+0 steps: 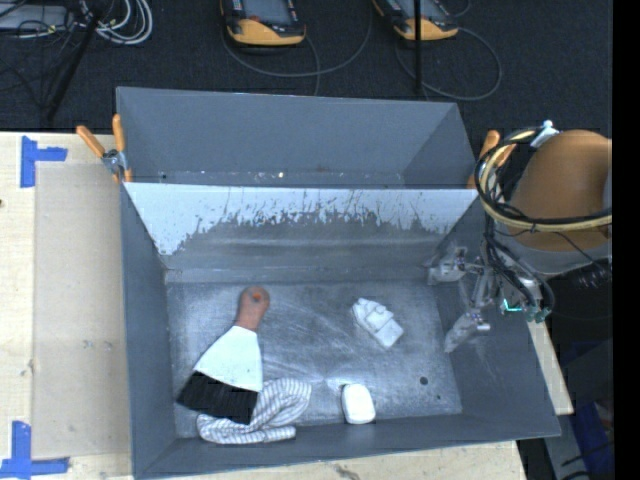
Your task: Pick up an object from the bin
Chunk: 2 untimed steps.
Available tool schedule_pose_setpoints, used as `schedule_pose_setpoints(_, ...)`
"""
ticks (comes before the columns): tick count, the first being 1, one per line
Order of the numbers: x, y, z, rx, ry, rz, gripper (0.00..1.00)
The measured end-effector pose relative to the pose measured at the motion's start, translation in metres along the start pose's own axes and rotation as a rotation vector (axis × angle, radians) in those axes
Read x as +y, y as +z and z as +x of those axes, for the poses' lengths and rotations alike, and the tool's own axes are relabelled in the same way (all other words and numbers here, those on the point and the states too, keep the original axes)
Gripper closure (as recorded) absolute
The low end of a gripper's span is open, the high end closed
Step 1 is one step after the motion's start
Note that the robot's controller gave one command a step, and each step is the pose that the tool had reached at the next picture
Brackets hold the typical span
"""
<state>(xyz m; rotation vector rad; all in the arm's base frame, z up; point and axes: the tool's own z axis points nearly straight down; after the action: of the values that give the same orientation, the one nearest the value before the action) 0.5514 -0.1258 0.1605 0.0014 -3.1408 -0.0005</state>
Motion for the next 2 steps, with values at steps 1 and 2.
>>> schedule_pose_setpoints(1,0.0,0.0,0.0,0.0,-0.001,0.0,0.0)
schedule_pose_setpoints(2,0.048,0.085,-0.003,0.008,0.061,0.001,1.0)
